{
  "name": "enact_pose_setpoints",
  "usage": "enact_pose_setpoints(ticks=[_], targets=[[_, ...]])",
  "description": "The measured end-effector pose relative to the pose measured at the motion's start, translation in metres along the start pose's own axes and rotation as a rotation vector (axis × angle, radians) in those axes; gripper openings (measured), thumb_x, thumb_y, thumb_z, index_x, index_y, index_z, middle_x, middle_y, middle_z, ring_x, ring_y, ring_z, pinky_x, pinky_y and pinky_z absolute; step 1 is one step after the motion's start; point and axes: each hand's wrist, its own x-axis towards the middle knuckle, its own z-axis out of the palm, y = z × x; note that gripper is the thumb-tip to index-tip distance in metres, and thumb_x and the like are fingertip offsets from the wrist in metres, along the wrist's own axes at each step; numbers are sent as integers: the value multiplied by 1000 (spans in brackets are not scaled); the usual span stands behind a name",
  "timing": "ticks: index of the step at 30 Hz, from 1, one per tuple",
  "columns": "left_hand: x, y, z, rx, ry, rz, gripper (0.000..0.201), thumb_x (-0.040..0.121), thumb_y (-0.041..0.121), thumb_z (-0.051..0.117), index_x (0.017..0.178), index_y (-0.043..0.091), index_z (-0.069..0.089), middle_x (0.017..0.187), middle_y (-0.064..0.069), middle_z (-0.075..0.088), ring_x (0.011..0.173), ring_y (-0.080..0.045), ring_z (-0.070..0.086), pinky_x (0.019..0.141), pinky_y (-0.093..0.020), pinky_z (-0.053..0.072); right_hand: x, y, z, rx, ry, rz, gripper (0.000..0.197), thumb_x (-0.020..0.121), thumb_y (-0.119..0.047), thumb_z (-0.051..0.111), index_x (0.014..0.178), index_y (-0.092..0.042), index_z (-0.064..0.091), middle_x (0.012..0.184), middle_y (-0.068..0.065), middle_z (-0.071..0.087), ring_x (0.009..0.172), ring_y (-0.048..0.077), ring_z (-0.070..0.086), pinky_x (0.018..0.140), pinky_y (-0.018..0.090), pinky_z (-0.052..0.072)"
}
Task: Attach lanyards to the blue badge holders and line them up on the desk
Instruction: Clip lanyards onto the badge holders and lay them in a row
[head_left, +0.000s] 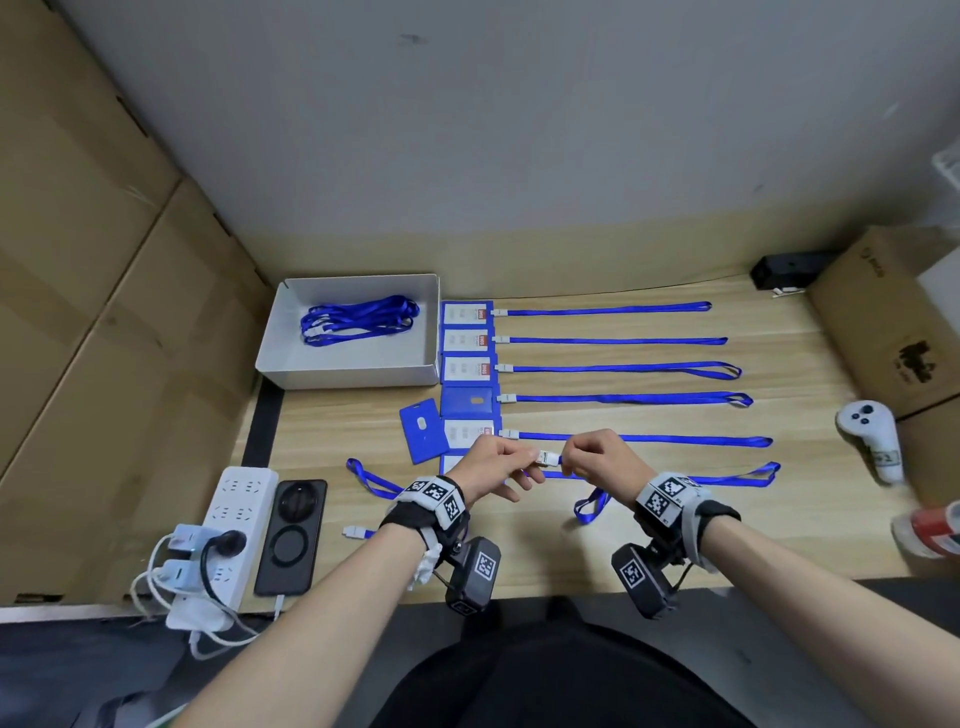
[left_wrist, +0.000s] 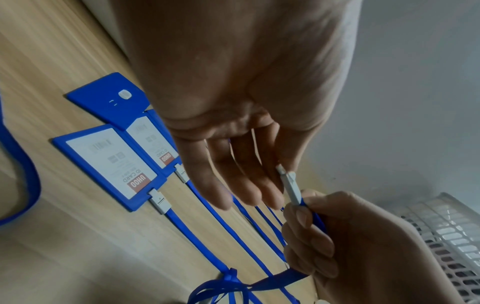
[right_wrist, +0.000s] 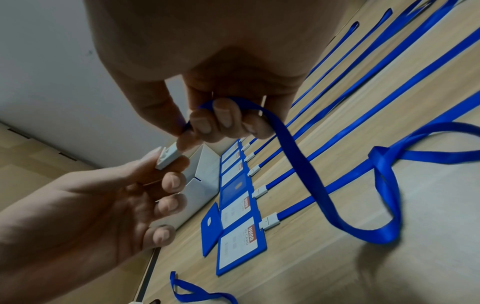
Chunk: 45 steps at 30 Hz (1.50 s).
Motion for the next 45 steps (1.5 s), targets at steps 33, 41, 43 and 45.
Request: enact_pose_setpoints(ticks=[33,41,43,45], targets=[[6,19,-18,189,624,21,27,84,24,64,61,13,72,59,4,67,57,-9,56,57,-20,44,-7,-23,-27,-29,19,-104,27,70,-25,49,57,-2,49,59,10,30,53,18,25,49,26,20],[16,18,-24,88,824,100,25,81,22,59,62,8,68,62,0,69,56,-13,54,57,-26,41,1,-40,-9,290,-52,-2,29,84,-11,46,57,-7,55,45,0,36,43,15,25,43,20,23],[18,8,-20,29,803,77,26,82,21,60,58,14,70,65,-4,70,58,-16,51,57,-27,41,0,-31,-9,351,-35,18,31,85,-9,42,57,-8,54,45,2,28,43,16,21,44,20,20],[19,-4,-11,-32,747,38,27,84,18,61,59,18,71,66,-7,71,58,-15,48,57,-28,42,-5,-14,-14,331,-20,36,31,87,-12,42,60,-8,55,46,2,26,46,17,20,46,22,17]])
